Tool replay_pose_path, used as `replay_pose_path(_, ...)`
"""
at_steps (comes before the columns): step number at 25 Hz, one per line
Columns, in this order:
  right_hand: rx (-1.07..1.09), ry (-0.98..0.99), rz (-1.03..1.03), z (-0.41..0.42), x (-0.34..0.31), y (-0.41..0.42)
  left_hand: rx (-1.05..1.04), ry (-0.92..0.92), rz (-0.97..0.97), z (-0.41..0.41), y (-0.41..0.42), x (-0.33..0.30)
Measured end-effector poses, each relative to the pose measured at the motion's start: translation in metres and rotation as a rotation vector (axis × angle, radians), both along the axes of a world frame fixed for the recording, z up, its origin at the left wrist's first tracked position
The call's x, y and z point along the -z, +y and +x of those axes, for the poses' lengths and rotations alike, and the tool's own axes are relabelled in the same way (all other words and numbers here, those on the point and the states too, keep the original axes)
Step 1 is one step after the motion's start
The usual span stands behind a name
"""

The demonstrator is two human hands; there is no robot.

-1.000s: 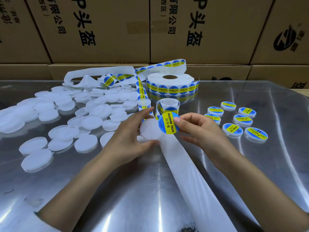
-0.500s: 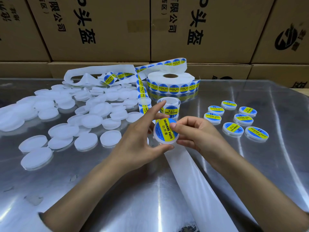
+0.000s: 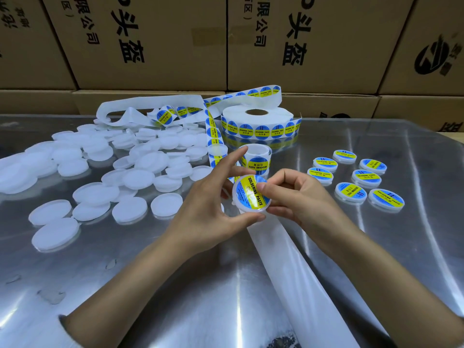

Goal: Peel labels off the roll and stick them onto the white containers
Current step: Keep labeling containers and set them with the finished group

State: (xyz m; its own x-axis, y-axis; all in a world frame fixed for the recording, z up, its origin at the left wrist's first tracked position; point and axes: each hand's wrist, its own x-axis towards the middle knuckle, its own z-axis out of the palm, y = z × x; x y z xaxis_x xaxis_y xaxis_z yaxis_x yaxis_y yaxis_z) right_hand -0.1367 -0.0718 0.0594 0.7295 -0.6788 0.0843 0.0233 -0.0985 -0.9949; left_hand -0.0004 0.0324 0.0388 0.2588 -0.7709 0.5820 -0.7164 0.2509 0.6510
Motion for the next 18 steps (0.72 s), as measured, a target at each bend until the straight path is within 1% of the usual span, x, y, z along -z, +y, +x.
replay_pose_path(1, 0.029, -0.008, -0.079, 0.002, 0.002, 0.000, -0.003, 0.022, -0.009, -0.001, 0.000, -0.001)
replay_pose_path(4, 0.170, -0.038, -0.404, 0.005, 0.007, 0.003, -0.012, 0.085, -0.045, -0.002, 0.001, -0.002)
replay_pose_path(6, 0.228, 0.013, -0.529, 0.003, 0.007, 0.001, -0.011, 0.082, -0.043, -0.004, 0.002, -0.003)
replay_pose_path(7, 0.244, 0.052, -0.528, 0.001, 0.005, -0.001, -0.005, 0.069, -0.038, -0.005, 0.002, -0.004)
replay_pose_path(9, 0.245, 0.083, -0.384, -0.001, -0.002, -0.003, 0.014, 0.045, -0.040, -0.008, 0.004, -0.006)
replay_pose_path(11, 0.100, 0.087, -0.218, -0.002, -0.006, -0.001, 0.035, 0.017, -0.065, -0.012, 0.005, -0.008)
replay_pose_path(13, -0.074, 0.099, -0.172, 0.000, -0.005, 0.007, 0.052, -0.004, -0.094, -0.015, 0.006, -0.010)
replay_pose_path(14, -0.115, 0.075, -0.150, 0.001, -0.003, 0.010, 0.052, -0.017, -0.101, -0.017, 0.006, -0.010)
replay_pose_path(16, -0.112, 0.036, -0.098, 0.002, -0.002, 0.012, 0.045, -0.024, -0.095, -0.018, 0.005, -0.009)
replay_pose_path(18, -0.051, 0.044, -0.052, 0.003, -0.002, 0.012, 0.044, -0.029, -0.063, -0.019, 0.003, -0.006)
